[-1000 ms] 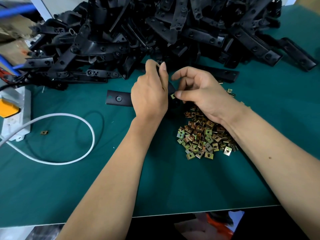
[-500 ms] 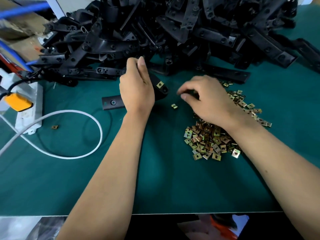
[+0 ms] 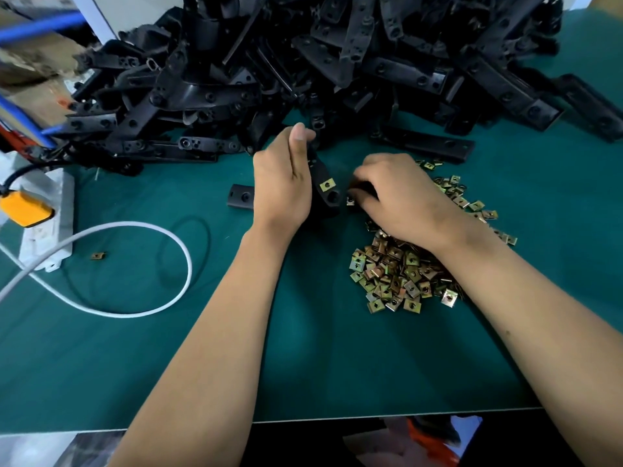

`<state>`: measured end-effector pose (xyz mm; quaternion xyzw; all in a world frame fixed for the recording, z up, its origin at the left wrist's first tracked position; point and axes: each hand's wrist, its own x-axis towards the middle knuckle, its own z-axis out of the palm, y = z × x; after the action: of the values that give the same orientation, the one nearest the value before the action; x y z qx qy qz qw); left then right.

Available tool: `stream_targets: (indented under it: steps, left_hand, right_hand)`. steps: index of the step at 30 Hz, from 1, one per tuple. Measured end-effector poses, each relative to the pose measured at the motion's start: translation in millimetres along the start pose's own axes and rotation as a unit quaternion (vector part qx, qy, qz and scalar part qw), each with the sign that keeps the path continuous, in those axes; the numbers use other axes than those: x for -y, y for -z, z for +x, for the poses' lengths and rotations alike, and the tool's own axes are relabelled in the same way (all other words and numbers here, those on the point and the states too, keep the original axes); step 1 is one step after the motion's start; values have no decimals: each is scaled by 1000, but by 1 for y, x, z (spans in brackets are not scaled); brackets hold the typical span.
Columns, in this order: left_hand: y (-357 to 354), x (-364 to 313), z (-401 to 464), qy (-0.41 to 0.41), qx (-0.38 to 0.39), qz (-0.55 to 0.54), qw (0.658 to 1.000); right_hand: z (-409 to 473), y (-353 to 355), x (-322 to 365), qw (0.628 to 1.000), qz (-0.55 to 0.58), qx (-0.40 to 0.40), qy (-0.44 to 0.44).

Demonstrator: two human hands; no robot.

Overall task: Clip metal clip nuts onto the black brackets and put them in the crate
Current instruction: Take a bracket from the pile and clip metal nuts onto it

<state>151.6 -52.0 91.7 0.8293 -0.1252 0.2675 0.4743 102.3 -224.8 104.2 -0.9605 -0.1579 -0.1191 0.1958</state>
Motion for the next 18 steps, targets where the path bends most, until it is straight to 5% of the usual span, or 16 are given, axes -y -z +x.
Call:
stream_targets:
  steps: [3, 6, 8, 18]
  left_hand:
    - [-3, -4, -3, -13, 19, -4, 1000]
    - [-6, -7, -6, -37, 45, -4, 998]
    - [-8, -10, -8, -44, 63, -2, 997]
    - [-10, -14, -9, -20, 41, 20, 999]
  right_hand:
    - [0, 0, 5, 979, 177, -76, -70]
    - [2, 0, 8, 864, 447, -136, -190]
    - [3, -1, 10, 824, 502, -139, -223]
    - [3, -7, 17, 824, 491, -143, -243]
